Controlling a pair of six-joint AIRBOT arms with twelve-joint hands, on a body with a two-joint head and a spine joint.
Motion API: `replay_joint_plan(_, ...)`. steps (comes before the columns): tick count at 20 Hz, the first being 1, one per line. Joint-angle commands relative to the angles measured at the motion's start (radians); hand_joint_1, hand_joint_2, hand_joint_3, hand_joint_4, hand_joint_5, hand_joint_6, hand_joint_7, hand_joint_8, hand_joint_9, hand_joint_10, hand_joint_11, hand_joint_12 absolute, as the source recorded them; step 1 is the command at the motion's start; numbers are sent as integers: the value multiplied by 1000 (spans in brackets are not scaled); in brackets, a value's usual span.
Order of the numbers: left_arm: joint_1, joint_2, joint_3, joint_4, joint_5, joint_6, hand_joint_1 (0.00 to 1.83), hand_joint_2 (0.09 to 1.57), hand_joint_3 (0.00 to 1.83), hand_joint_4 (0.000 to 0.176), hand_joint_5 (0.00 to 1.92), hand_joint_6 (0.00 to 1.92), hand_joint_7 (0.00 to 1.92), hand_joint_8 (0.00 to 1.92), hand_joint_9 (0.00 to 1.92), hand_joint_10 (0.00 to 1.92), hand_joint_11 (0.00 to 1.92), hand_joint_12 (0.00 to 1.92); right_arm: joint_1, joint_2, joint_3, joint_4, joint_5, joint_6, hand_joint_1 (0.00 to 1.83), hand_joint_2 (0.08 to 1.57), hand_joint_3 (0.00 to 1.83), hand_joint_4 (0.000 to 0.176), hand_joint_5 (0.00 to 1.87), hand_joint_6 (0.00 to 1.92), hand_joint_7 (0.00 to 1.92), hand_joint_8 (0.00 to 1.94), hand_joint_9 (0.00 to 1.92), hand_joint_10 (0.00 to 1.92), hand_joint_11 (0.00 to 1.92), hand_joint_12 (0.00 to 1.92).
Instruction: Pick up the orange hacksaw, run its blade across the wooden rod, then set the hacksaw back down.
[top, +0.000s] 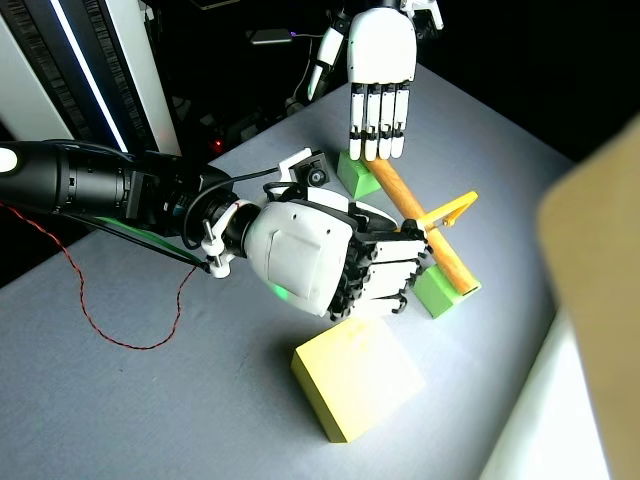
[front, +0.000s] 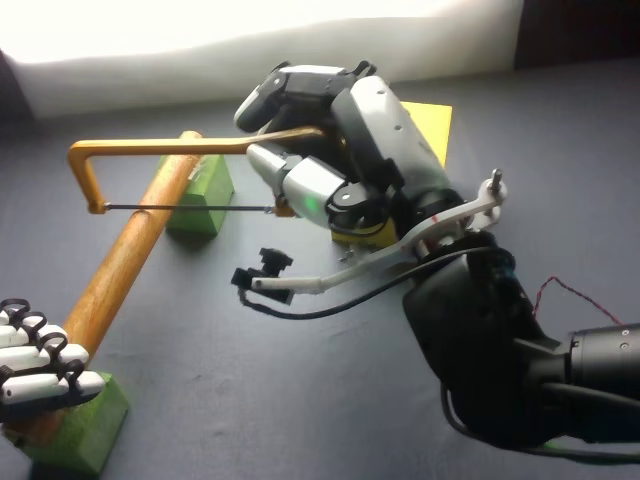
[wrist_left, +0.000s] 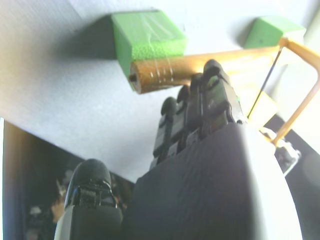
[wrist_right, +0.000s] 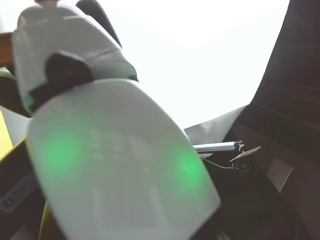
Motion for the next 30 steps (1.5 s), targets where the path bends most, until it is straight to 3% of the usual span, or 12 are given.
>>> replay_joint_plan(1,-8,-3,4,-13,-29,1,0,1218,1,0,28,0,25,0,1,0,0,99,6,-2,-2,-79,85,4,1236,1156,1,0,859,1005,961,1238,923,1061,713,1477)
replay_joint_plan(5,-9,-4,1,-13,-28,1,0,1218,1,0,29,2,17,1,0,0,0,95,5,-37,18,-77,92,-15,1239,1152,0,0,880,972,961,1238,916,1063,709,1473)
replay_joint_plan(6,-9,-4,1,-13,-28,1,0,1214,0,0,33,1,27,0,8,0,0,133,6,-49,31,-77,90,-23,1337,1161,8,0,815,1012,896,1240,859,1306,706,1464)
replay_joint_plan(8,-10,-4,1,-13,-26,1,0,1217,2,0,41,3,35,2,15,2,0,142,11,-76,55,-59,88,-25,1239,1161,1,0,852,1009,948,1257,878,1132,670,1512)
replay_joint_plan(12,-9,-4,0,-13,-22,1,0,1214,1,0,38,3,27,4,5,2,0,130,25,-129,83,-5,99,-62,1234,1163,0,0,845,1026,952,1252,898,1100,691,1501)
replay_joint_plan(13,-10,-4,-3,-13,-21,1,0,1217,1,0,42,3,29,3,4,1,0,116,29,-144,95,-4,100,-63,1335,1171,0,0,798,1044,894,1239,840,1338,668,1530)
replay_joint_plan(15,-10,-6,-4,-13,-21,1,0,1217,1,0,35,0,23,0,0,0,0,105,34,-165,116,-3,103,-67,1236,1164,0,0,852,1015,939,1268,870,1149,679,1517)
replay_joint_plan(17,-12,-8,-3,-13,-21,1,0,1219,2,0,33,0,25,1,1,0,0,104,41,-185,133,0,112,-68,1354,1174,1,0,808,1029,864,1270,816,1400,674,1522)
replay_joint_plan(19,-12,-8,-3,-13,-21,1,0,1216,0,0,31,3,18,3,0,0,3,83,51,-204,149,2,111,-70,1231,1173,0,0,838,1038,920,1298,842,1191,659,1539)
replay_joint_plan(20,-12,-8,-2,-13,-21,1,0,1217,0,0,35,5,23,5,3,1,12,89,57,-217,159,5,111,-71,1332,1178,4,0,800,1049,869,1287,810,1379,660,1543)
replay_joint_plan(22,-12,-8,1,-13,-21,1,0,1219,1,0,38,1,29,0,9,1,0,142,62,-232,164,14,112,-79,1357,1180,3,0,788,1049,859,1281,800,1432,662,1549)
replay_joint_plan(30,-12,-8,-4,-13,-21,1,0,1224,2,0,40,0,28,0,12,1,0,143,23,-189,128,-12,129,-76,1358,1181,1,0,768,1086,868,1262,809,1415,621,1576)
